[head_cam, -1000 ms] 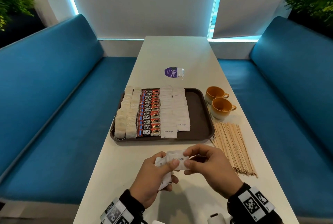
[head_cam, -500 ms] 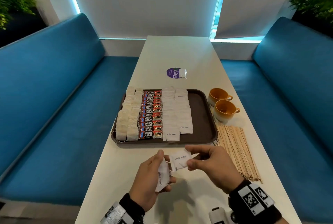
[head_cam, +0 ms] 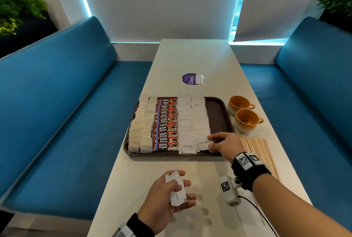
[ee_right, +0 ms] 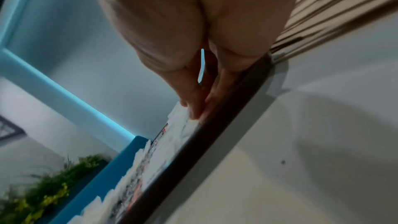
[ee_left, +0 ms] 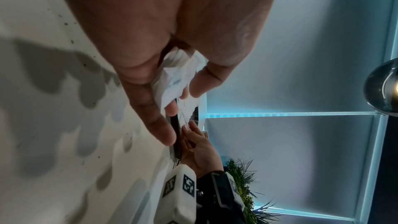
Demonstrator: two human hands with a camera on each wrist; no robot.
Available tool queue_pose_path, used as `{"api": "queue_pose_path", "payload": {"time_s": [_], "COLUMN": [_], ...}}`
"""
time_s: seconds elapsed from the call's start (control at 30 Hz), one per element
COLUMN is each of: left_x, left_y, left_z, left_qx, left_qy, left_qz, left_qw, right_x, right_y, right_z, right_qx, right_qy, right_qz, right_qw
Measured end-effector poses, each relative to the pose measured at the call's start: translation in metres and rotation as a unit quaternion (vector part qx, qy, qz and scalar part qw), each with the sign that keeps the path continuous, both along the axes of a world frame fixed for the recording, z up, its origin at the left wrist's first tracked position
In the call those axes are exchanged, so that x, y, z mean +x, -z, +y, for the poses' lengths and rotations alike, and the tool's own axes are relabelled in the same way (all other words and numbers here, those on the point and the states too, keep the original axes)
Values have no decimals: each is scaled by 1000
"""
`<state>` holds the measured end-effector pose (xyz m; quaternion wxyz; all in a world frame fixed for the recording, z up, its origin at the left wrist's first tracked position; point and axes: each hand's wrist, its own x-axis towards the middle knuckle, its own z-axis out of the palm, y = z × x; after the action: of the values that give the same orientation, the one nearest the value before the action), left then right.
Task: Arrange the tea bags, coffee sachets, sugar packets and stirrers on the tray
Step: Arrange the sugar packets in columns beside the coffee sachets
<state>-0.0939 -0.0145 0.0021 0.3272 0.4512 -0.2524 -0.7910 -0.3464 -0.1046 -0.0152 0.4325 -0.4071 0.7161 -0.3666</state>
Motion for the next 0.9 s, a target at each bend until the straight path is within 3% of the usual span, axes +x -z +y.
{"api": "queue_pose_path", "payload": {"time_s": [0.23,0.33,0.57,0.77,0.9], "left_x": [4,4,6,1,-5], "left_y": [4,3,1,-9,-14], "left_z": [-1,-1,1,6,9], "left_qx": [11,8,-19,-63,-90], "left_qy": [1,2,0,10,8], "left_qz": [19,31,70,43,5], "left_qw": [1000,999,997,997,996], "right_x": [7,6,16,48,55], "right_y": [6,6,-20,-65,-71], "right_z": [-17,-17,10,69,95], "right_qx": [21,22,-61,-93,-79], "right_qy": [-24,-30,-16,-120,-180], "right_qz": [162,171,127,12,-6], "right_qw": [986,985,990,988,980]}}
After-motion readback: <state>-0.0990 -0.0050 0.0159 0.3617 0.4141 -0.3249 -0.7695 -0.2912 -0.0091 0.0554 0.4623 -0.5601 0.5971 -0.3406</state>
